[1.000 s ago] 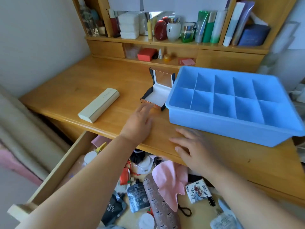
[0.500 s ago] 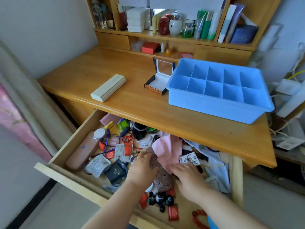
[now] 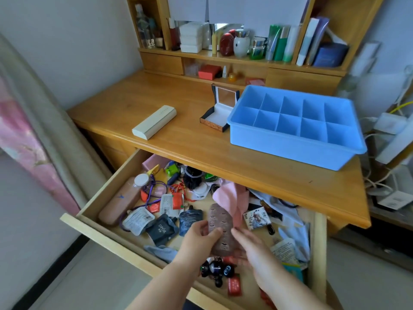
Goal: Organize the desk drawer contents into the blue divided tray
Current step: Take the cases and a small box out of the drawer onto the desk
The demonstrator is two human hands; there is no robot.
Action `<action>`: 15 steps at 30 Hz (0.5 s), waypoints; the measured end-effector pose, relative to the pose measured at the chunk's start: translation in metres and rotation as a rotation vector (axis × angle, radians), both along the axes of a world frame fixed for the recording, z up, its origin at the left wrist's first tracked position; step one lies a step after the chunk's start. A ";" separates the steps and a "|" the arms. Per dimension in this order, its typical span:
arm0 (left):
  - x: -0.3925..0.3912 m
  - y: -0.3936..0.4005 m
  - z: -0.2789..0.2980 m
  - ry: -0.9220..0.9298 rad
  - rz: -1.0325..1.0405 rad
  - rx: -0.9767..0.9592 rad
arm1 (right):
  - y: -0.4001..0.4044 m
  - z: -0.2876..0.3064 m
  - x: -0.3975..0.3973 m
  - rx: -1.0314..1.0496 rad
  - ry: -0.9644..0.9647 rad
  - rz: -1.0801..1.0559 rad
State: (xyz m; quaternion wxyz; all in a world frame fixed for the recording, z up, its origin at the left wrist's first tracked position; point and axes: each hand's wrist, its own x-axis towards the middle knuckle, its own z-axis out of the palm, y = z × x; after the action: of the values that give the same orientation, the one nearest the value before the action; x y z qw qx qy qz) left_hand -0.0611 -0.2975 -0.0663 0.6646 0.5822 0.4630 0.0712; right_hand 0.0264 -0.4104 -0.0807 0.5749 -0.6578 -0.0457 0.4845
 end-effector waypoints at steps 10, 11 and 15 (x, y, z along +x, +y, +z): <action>-0.059 0.127 0.009 0.367 -0.091 0.718 | 0.028 0.040 -0.005 -0.028 0.087 0.047; -0.067 0.151 0.002 0.495 -0.095 0.778 | 0.029 0.042 -0.004 -0.037 0.019 0.106; -0.081 0.219 -0.019 0.810 -0.093 0.794 | 0.039 0.044 0.001 -0.020 0.014 0.183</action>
State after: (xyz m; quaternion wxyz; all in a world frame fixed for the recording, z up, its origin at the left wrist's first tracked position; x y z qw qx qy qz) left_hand -0.1422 -0.0781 -0.0854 0.1665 0.7882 0.5922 -0.0184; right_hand 0.0277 -0.3719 -0.0364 0.5220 -0.6531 -0.0969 0.5400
